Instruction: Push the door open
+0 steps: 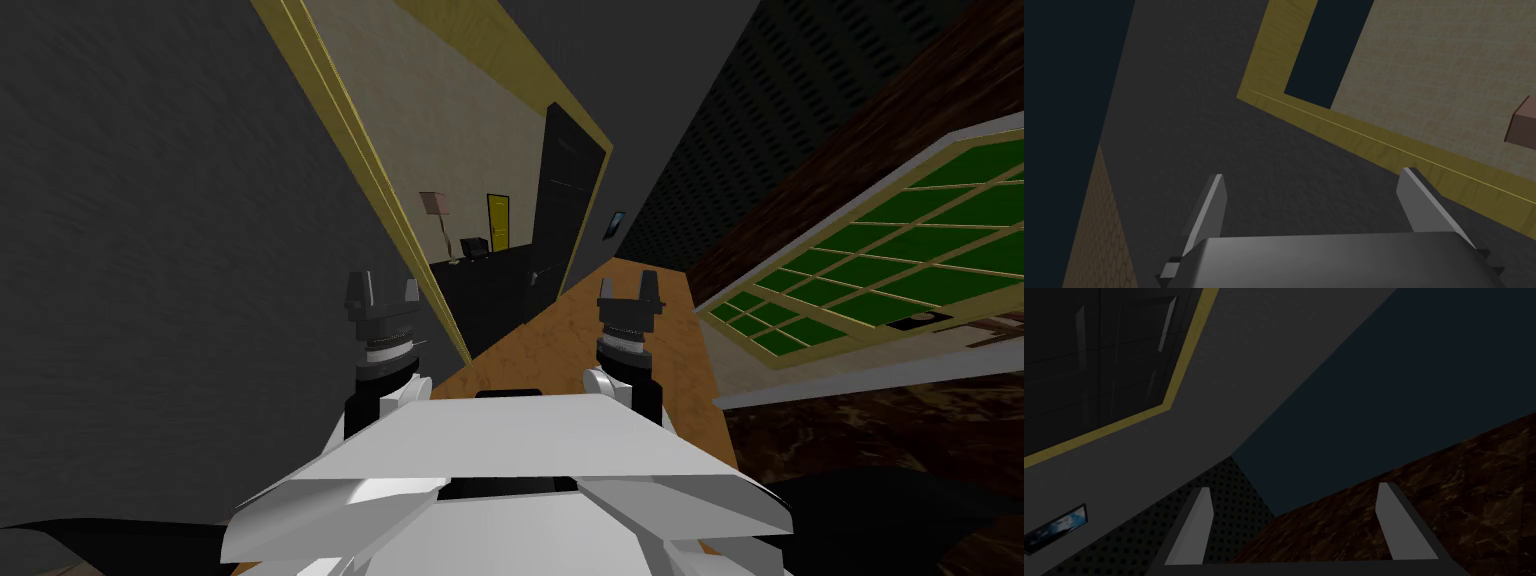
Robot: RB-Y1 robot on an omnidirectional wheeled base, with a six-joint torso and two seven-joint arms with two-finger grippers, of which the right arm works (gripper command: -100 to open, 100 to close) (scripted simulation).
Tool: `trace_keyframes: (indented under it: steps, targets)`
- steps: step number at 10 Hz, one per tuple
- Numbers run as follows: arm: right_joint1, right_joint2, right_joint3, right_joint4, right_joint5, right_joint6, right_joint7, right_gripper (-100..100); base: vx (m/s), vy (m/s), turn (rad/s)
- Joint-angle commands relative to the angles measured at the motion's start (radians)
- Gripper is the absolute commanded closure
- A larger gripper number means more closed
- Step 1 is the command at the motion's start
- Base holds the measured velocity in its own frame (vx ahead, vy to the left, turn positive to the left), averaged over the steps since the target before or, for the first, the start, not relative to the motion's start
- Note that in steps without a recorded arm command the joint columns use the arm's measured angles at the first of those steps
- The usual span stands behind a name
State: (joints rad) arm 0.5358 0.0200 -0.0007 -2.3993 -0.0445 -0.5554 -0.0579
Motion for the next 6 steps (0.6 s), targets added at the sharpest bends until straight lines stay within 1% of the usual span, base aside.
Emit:
trace_keyframes:
  steps: [1,2,3,4,6]
  targets:
    - [-0.011,-0.009,0.005,0.031,0.002,-0.004,0.001,-100,0.072,-0.022,0.036]
    - [-0.021,-0.015,0.009,0.058,0.003,-0.007,0.002,-100,0.115,-0.073,0.062]
    - [-0.026,-0.019,0.011,0.071,0.003,-0.009,0.002,-100,0.104,-0.093,0.052]
    - [-0.037,-0.026,0.016,0.102,0.005,-0.012,0.003,-100,0.131,-0.093,0.046]
    - [-0.051,-0.033,0.022,0.140,0.007,-0.017,0.004,-100,0.121,-0.084,0.048]
